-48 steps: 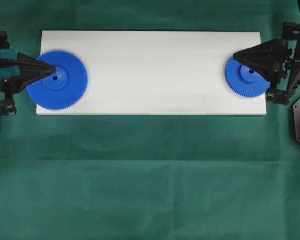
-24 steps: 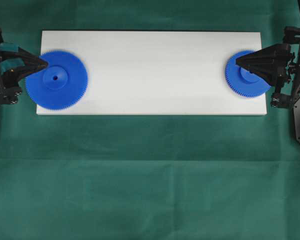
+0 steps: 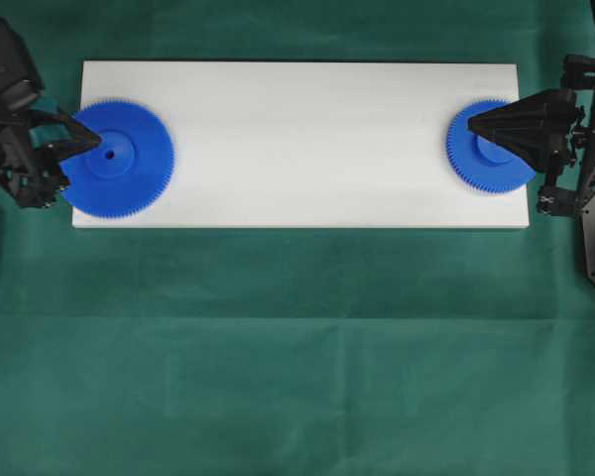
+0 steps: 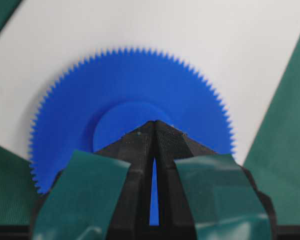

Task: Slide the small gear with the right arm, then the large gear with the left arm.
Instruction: 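Lower the left gripper onto the hub of the left blue gear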

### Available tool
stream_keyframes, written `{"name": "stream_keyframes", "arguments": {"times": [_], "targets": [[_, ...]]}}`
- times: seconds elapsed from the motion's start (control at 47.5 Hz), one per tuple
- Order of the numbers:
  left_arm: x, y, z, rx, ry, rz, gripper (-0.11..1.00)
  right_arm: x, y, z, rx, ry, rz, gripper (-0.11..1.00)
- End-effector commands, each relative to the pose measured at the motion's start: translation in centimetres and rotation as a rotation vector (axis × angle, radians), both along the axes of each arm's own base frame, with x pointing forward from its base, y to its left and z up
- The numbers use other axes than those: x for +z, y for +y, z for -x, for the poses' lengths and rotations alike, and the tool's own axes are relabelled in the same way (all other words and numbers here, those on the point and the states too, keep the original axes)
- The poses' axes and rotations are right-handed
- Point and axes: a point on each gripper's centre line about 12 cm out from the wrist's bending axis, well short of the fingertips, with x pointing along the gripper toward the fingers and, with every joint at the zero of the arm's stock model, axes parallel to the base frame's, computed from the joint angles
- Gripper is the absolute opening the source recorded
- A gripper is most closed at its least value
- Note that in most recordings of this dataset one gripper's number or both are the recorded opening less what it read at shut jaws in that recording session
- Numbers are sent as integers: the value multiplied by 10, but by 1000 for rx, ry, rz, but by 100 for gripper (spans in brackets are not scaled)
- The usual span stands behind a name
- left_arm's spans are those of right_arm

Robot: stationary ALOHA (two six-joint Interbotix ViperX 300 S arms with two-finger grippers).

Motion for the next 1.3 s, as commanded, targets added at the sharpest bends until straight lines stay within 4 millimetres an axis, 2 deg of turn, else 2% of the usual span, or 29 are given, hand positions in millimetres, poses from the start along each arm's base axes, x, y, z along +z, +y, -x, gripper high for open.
{"name": "stream_keyframes", "arguments": {"times": [0.0,0.126,0.358,1.284], "targets": [[-3,5,-9,3,21,5,0,4,0,-2,6,-11,3,50],[-19,8,-17,4,76,29,0,3,0,-2,6,-8,2,50],[-33,13,-27,6,130,51,0,0,0,-1,6,-1,-2,50],[-47,16,-11,44,207,85,0,-3,1,0,8,4,-8,50]]}}
